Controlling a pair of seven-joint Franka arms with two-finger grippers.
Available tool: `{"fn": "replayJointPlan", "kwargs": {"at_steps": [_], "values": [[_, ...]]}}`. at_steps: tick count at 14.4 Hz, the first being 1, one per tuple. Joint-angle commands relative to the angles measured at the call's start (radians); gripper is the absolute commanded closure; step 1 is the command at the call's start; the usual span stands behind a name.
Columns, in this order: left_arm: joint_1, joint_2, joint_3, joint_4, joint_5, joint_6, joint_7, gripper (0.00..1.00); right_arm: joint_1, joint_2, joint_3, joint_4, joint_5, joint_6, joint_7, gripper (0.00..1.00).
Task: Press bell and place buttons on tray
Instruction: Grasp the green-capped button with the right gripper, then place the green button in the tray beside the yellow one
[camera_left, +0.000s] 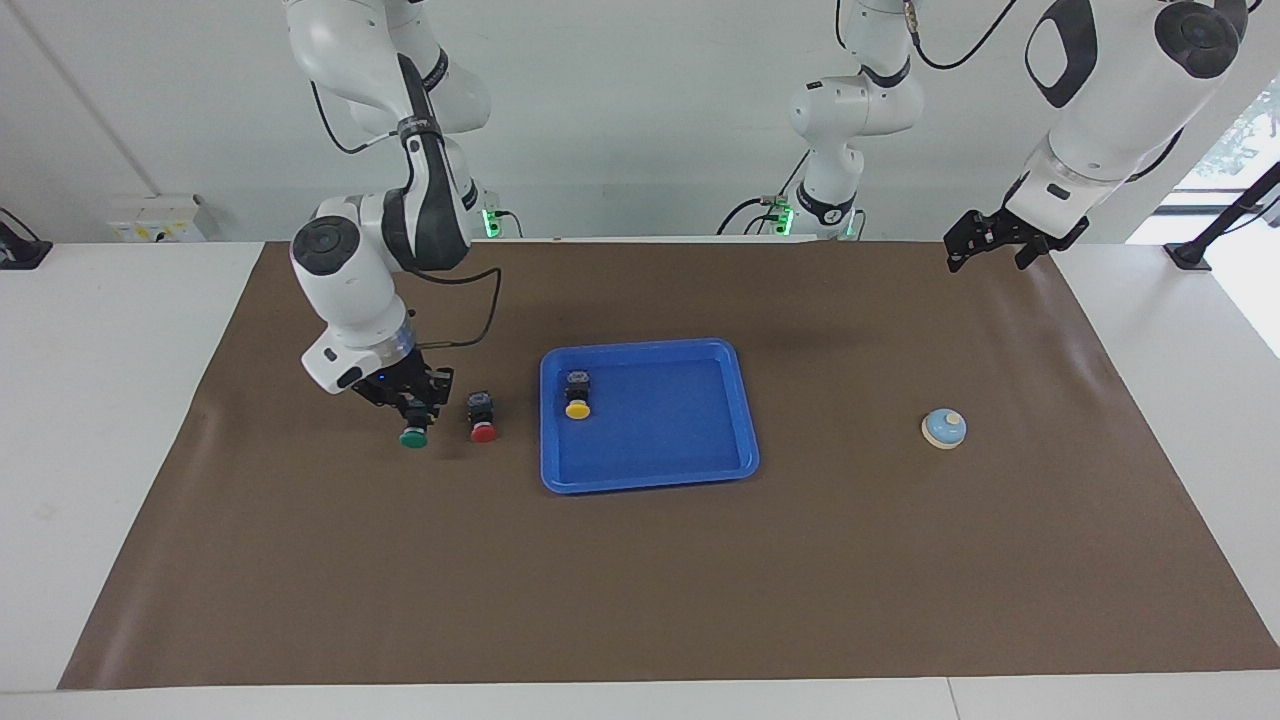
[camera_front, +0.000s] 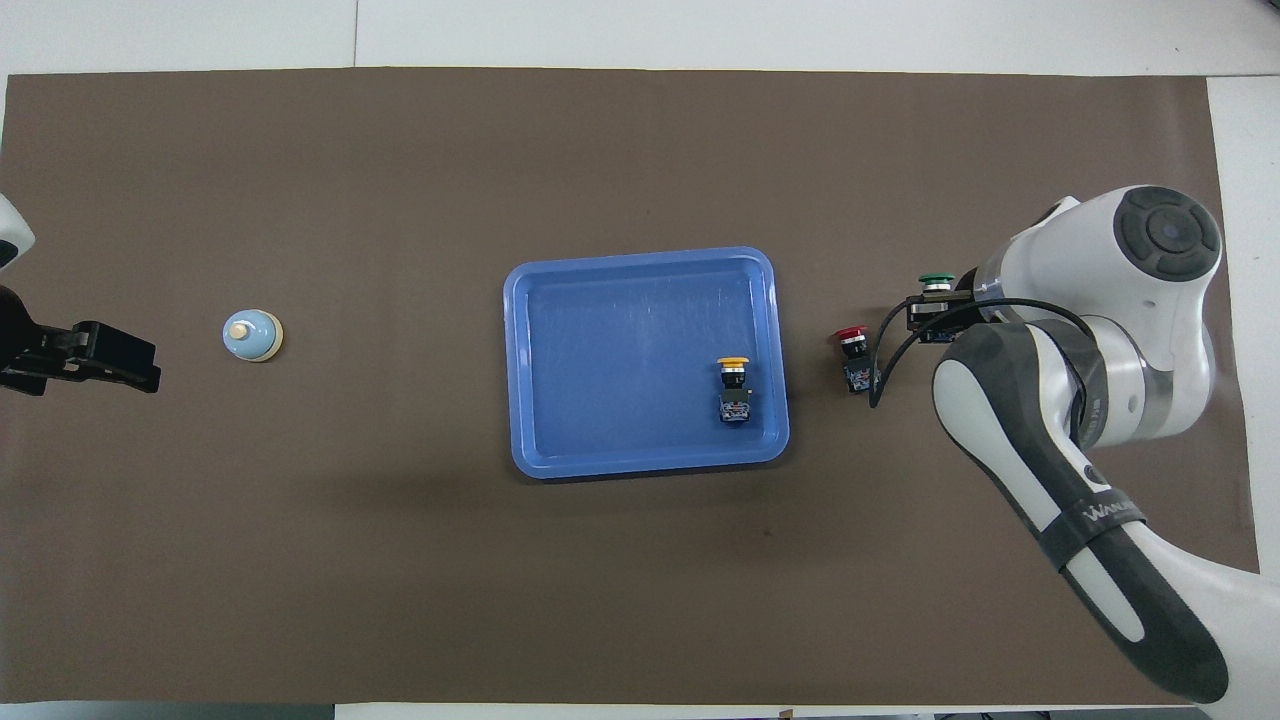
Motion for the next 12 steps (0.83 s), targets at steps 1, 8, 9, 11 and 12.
{"fn": "replayJointPlan", "kwargs": {"at_steps": [1, 8, 9, 11, 12], "values": [[0.003, -0.026, 0.003, -0.022, -0.008, 0.011, -0.001, 0.0, 0.101, 0.035, 0.003, 0.057, 0.003, -0.019, 0.094, 1.0], [0.003, -0.026, 0.003, -0.022, -0.008, 0.011, -0.001, 0.0, 0.372, 0.123, 0.003, 0.125, 0.015, -0.029, 0.347, 0.99], [0.003, -0.026, 0.003, -0.022, -0.008, 0.011, -0.001, 0.0, 0.395, 0.14, 0.003, 0.139, 0.018, -0.026, 0.37, 0.99], [0.003, -0.026, 0.003, -0.022, -0.008, 0.011, -0.001, 0.0, 0.434, 0.167, 0.003, 0.15, 0.02, -0.011, 0.411, 0.98], [0.003, -0.026, 0.003, -0.022, -0.008, 0.011, -0.001, 0.0, 0.439, 0.175, 0.003, 0.149, 0.02, -0.005, 0.421, 0.97]]}}
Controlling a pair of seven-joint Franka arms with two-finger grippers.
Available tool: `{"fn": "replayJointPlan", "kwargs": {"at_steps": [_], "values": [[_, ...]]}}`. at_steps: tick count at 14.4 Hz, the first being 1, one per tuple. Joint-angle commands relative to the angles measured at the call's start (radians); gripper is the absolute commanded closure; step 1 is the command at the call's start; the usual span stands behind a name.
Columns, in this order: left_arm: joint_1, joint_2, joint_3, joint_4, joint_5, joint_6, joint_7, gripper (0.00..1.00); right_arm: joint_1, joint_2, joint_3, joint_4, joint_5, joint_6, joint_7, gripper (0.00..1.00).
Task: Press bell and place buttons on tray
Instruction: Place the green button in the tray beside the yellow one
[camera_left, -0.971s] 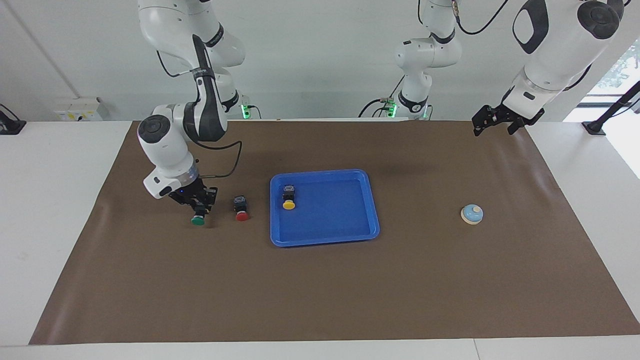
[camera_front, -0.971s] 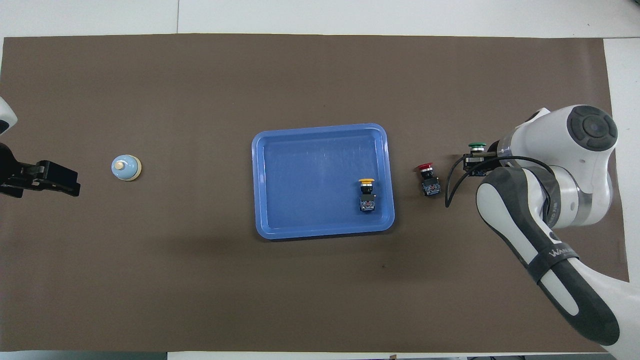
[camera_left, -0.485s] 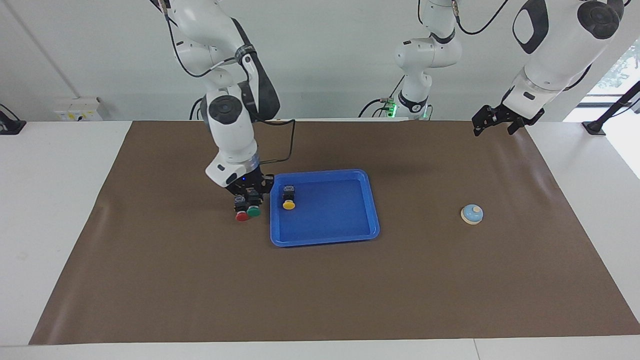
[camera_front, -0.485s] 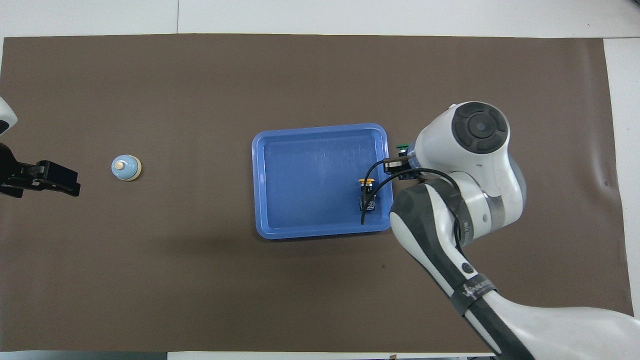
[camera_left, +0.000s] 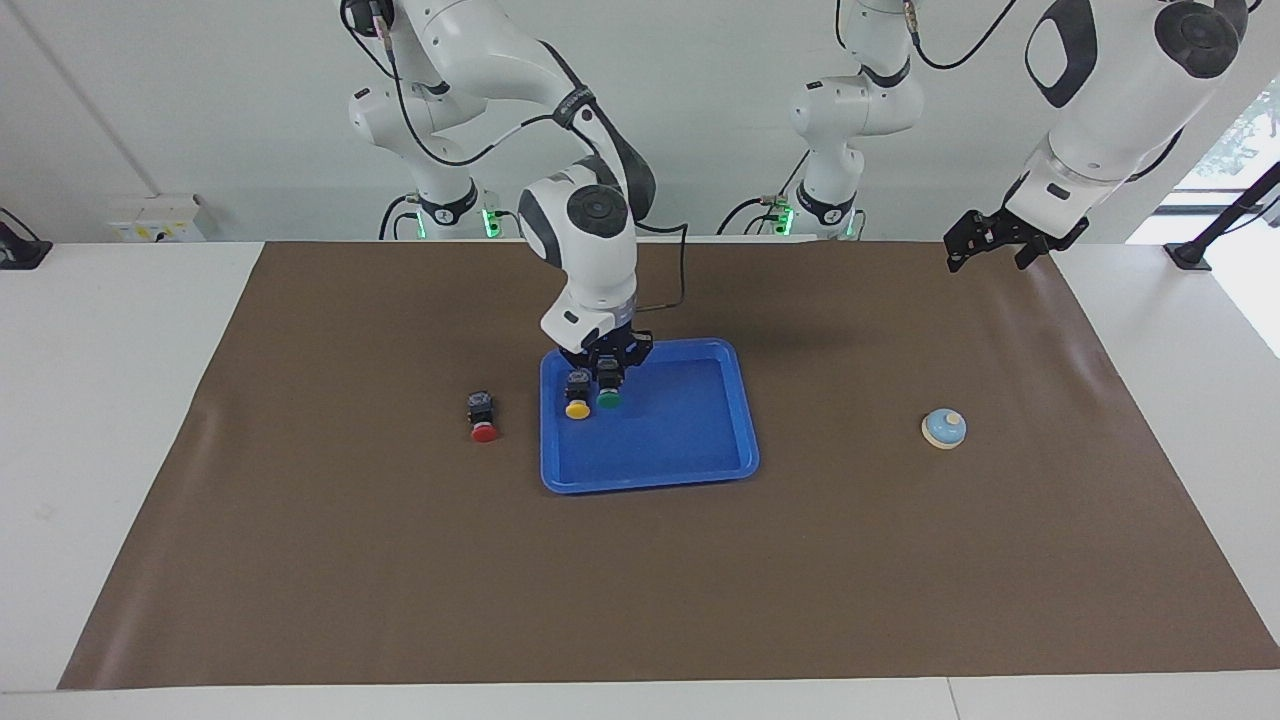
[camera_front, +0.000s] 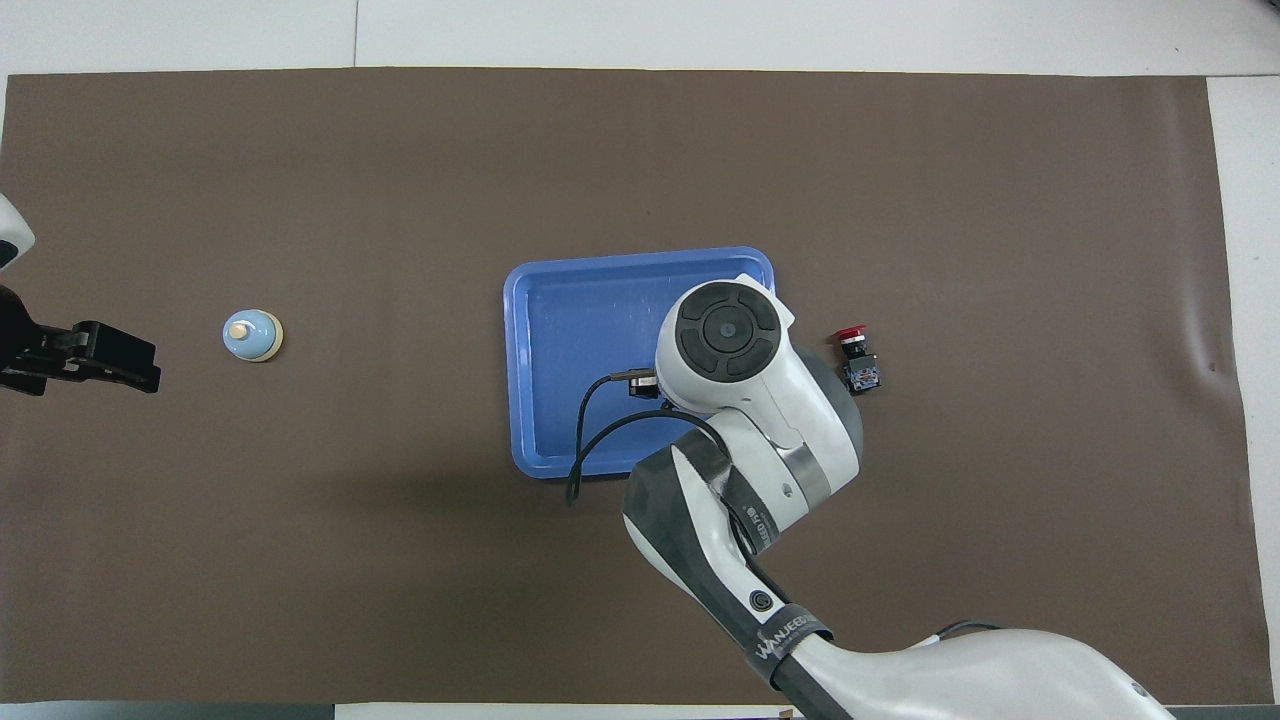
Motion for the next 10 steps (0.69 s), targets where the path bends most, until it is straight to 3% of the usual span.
{"fn": "replayJointPlan", "kwargs": {"at_steps": [1, 5, 10], "values": [[0.003, -0.026, 0.003, -0.022, -0.008, 0.011, -0.001, 0.0, 0.013, 0.046, -0.003, 0.033, 0.019, 0.016, 0.03, 0.96], [0.003, -0.026, 0.003, -0.022, -0.008, 0.011, -0.001, 0.0, 0.031, 0.076, -0.003, 0.029, 0.017, 0.059, 0.074, 0.94], [0.003, -0.027, 0.003, -0.022, -0.008, 0.011, -0.001, 0.0, 0.036, 0.078, -0.003, 0.0, 0.017, 0.105, 0.085, 0.74]]}}
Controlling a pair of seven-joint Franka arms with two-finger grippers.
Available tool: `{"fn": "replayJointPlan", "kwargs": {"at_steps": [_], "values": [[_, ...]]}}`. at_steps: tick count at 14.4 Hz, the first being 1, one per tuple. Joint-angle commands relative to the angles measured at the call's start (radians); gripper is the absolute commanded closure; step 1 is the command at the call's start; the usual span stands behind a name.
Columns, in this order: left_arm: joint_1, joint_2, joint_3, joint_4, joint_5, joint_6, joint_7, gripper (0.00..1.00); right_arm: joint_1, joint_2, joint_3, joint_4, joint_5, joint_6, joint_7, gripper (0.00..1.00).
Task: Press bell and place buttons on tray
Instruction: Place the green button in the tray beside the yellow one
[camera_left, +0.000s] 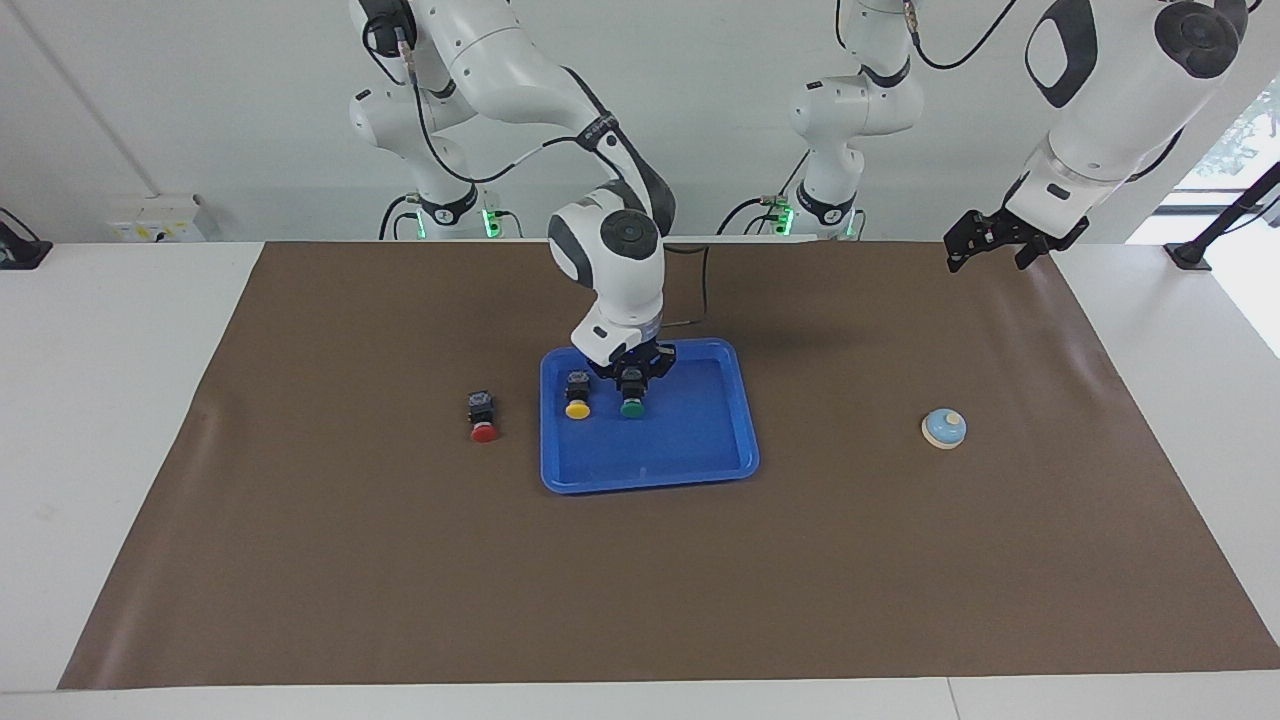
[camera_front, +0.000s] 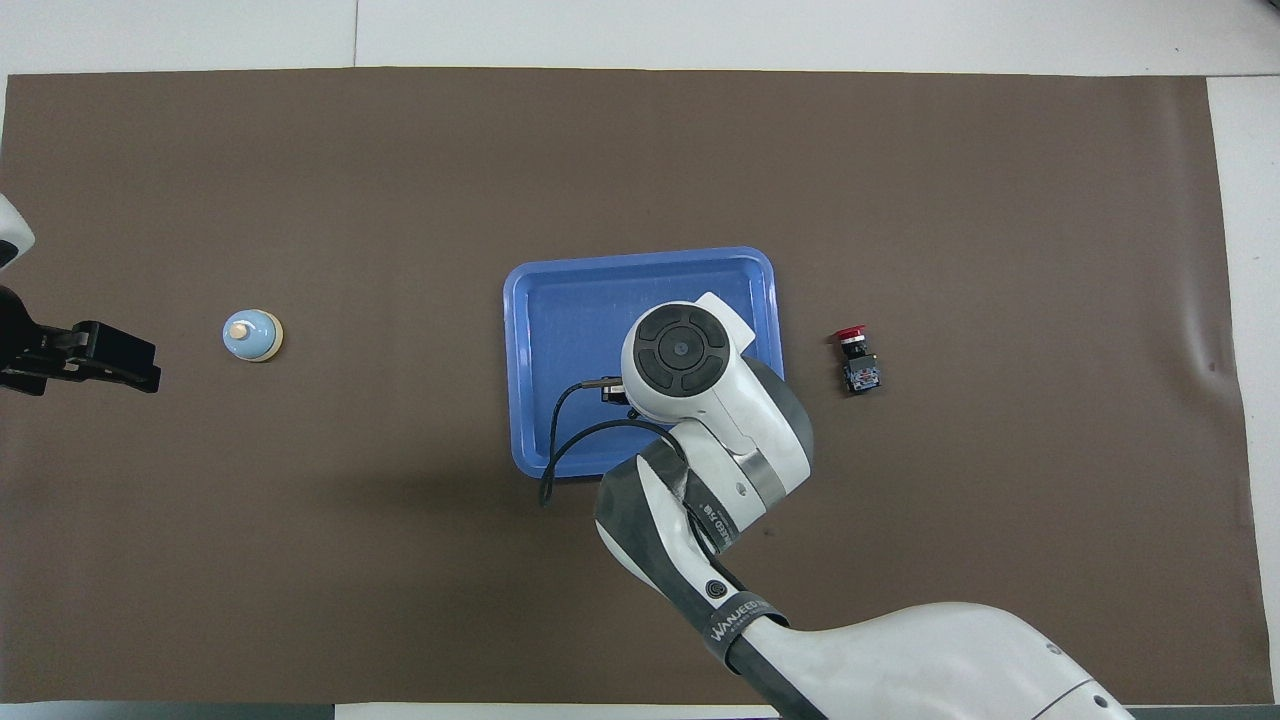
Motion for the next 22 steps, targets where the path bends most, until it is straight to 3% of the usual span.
{"fn": "replayJointPlan", "kwargs": {"at_steps": [1, 2, 3, 5, 8, 12, 17, 22], "values": [[0.003, -0.026, 0.003, -0.022, -0.008, 0.011, -0.001, 0.0, 0.004, 0.001, -0.003, -0.008, 0.017, 0.024, 0.021, 0.58], [0.003, -0.026, 0.003, -0.022, -0.008, 0.011, -0.001, 0.0, 0.004, 0.001, -0.003, -0.014, 0.016, 0.026, 0.021, 0.3], [0.003, -0.026, 0.003, -0.022, -0.008, 0.011, -0.001, 0.0, 0.004, -0.001, -0.003, -0.015, 0.016, 0.026, 0.021, 0.15], [0.003, -0.026, 0.003, -0.022, -0.008, 0.011, -0.001, 0.0, 0.01, -0.001, -0.003, -0.017, 0.016, 0.021, 0.022, 0.0], [0.003, -0.026, 0.003, -0.022, -0.008, 0.011, -0.001, 0.0, -0.002, -0.01, -0.004, 0.042, 0.013, -0.058, 0.012, 0.0], [0.003, -0.026, 0.003, -0.022, -0.008, 0.011, -0.001, 0.0, -0.149, -0.116, -0.013, 0.051, 0.01, -0.151, -0.146, 0.0], [0.003, -0.026, 0.003, -0.022, -0.008, 0.011, -0.001, 0.0, -0.366, -0.197, -0.013, -0.089, 0.002, -0.136, -0.489, 0.0], [0.003, -0.027, 0.003, -0.022, -0.008, 0.011, -0.001, 0.0, -0.395, -0.239, -0.013, -0.285, 0.002, 0.065, -0.518, 0.0]]}}
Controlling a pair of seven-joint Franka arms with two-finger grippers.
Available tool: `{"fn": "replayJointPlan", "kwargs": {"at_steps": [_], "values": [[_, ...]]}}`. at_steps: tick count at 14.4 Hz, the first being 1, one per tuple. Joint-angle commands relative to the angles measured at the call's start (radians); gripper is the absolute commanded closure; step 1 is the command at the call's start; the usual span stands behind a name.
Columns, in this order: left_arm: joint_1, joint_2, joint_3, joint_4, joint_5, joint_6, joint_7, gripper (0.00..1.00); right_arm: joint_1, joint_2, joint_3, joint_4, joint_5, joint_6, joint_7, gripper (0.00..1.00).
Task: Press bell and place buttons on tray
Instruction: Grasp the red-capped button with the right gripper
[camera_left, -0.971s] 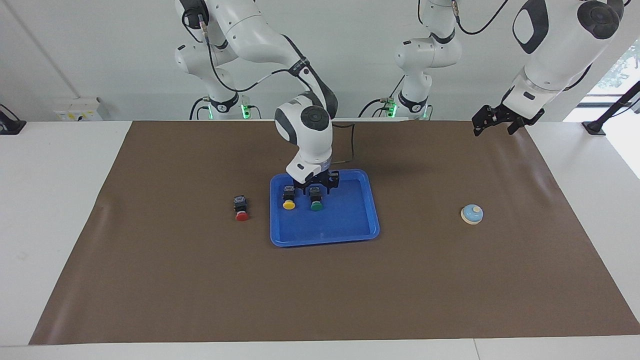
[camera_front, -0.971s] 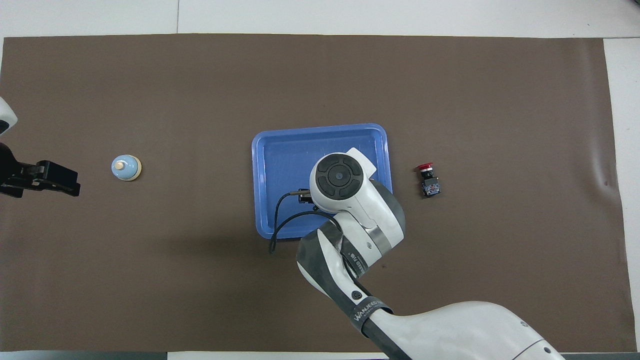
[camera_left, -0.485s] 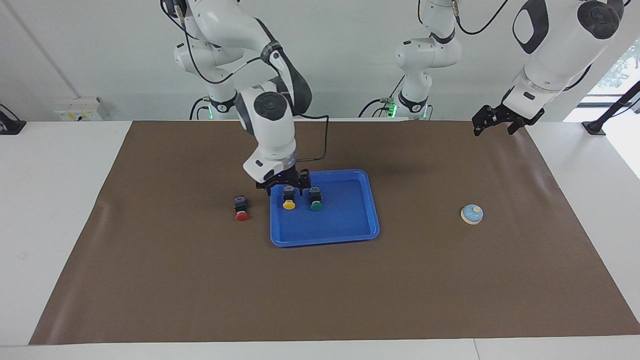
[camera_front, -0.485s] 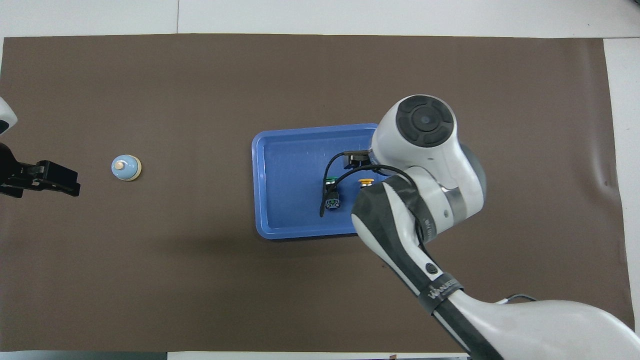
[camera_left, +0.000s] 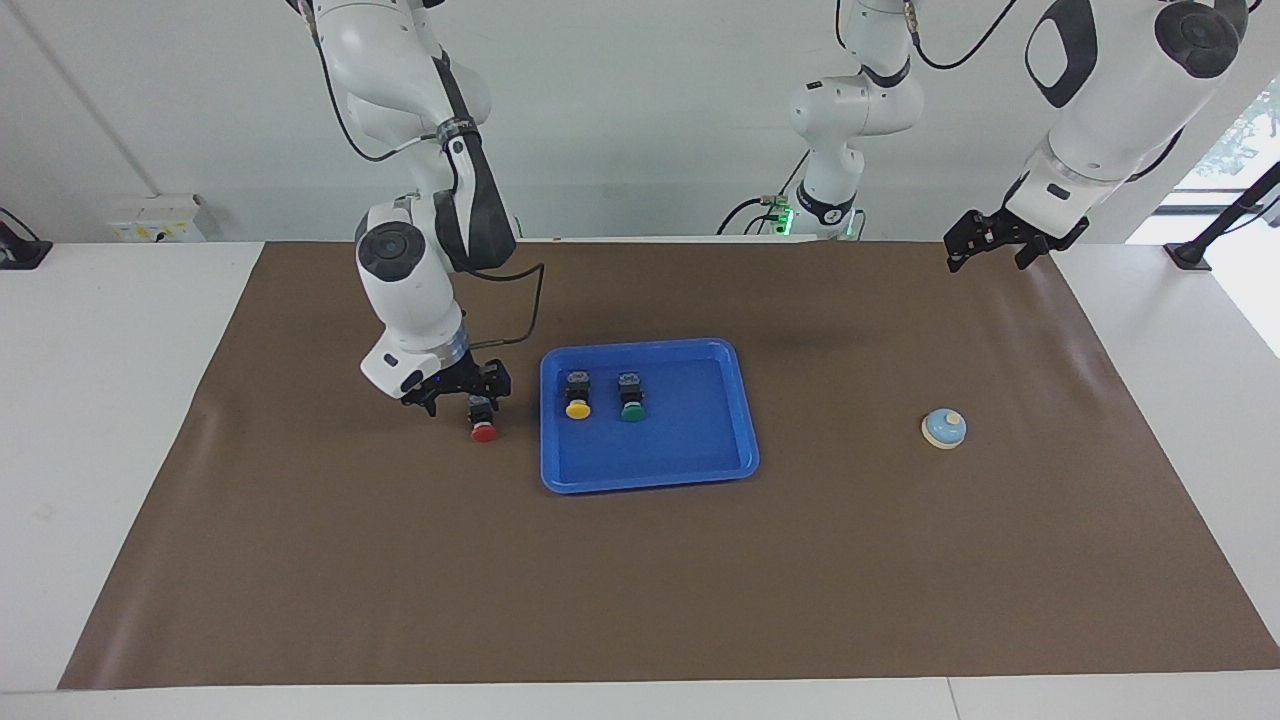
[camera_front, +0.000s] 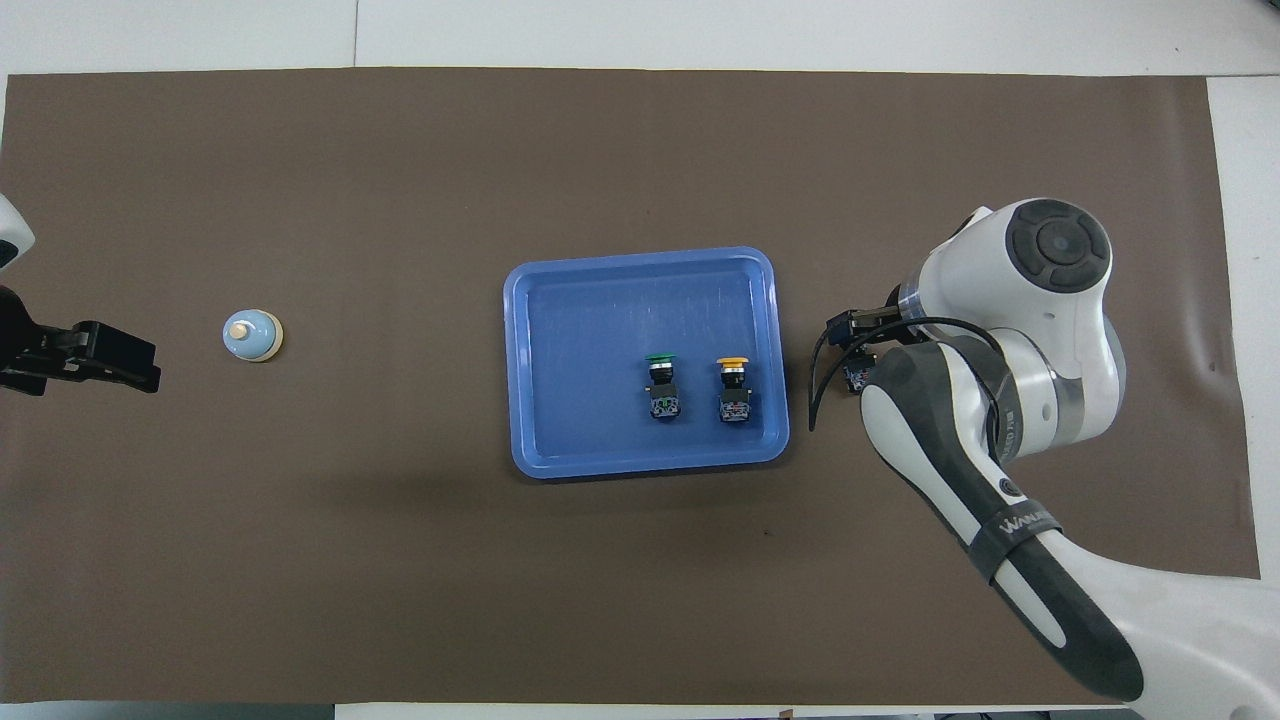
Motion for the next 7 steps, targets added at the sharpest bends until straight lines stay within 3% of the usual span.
{"fn": "replayJointPlan", "kwargs": {"at_steps": [1, 7], "values": [[0.003, -0.025, 0.003, -0.022, -0.008, 0.011, -0.001, 0.0, -0.002, -0.049, 0.013, -0.102, 0.002, 0.065, -0.015, 0.0], [0.003, -0.025, 0.003, -0.022, -0.008, 0.011, -0.001, 0.0, 0.001, -0.031, 0.014, -0.13, 0.002, 0.101, -0.03, 0.0]]}}
